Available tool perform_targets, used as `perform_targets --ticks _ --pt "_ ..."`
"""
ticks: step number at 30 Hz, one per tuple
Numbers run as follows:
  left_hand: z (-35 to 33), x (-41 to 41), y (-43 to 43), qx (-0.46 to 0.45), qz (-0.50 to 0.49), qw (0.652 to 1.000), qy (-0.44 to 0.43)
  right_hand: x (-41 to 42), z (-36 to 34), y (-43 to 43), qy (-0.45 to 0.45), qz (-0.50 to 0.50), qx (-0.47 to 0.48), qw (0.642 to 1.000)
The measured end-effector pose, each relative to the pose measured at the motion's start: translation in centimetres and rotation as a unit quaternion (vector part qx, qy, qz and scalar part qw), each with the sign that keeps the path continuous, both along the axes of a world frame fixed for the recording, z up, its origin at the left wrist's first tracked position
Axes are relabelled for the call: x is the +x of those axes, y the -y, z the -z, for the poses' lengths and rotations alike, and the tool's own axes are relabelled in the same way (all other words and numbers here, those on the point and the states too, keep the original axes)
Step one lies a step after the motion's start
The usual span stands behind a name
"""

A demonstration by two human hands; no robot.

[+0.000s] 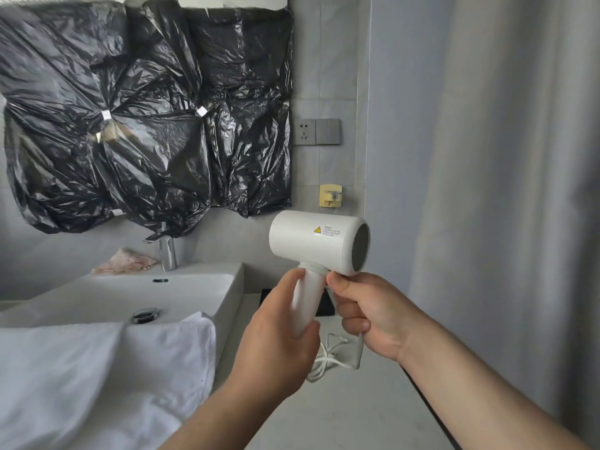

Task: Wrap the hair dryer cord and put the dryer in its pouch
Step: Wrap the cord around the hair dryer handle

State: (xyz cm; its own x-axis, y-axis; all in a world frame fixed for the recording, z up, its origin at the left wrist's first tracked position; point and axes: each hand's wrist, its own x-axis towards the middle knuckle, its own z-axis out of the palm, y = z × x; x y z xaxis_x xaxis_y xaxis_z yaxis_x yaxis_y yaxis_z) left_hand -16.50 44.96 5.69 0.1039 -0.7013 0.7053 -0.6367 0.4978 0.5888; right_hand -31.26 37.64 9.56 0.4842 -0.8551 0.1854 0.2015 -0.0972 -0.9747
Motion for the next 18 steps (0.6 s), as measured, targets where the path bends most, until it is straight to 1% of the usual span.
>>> perform_targets --ticks 3,6,9,13,16,18 --pt "0.6 0.0 0.2 -0.007 -0.032 0.999 0.007 0.6 0.1 0.1 -0.002 0.009 0.015 1.0" --pt "1.1 -0.3 0.2 0.008 -0.048 0.999 -0.012 0.8 0.2 -0.1 -0.018 0.025 0.023 0.999" --pt "1.4 -0.5 0.3 0.012 -0.073 0.997 0.005 0.9 0.3 -0.1 -0.027 0.038 0.037 0.998" --pt "2.3 -0.6 0.6 0.01 -0.095 0.995 0.002 0.8 0.9 0.2 -0.014 0.017 0.059 0.998" --pt "2.7 -0.6 1.0 0.018 -0.09 0.996 -0.007 0.6 1.5 0.4 -0.019 -0.003 0.037 0.999" --pt "2.7 -0.6 1.2 0.012 -0.088 0.996 0.012 0.6 1.7 0.6 -0.009 -0.003 0.039 0.999"
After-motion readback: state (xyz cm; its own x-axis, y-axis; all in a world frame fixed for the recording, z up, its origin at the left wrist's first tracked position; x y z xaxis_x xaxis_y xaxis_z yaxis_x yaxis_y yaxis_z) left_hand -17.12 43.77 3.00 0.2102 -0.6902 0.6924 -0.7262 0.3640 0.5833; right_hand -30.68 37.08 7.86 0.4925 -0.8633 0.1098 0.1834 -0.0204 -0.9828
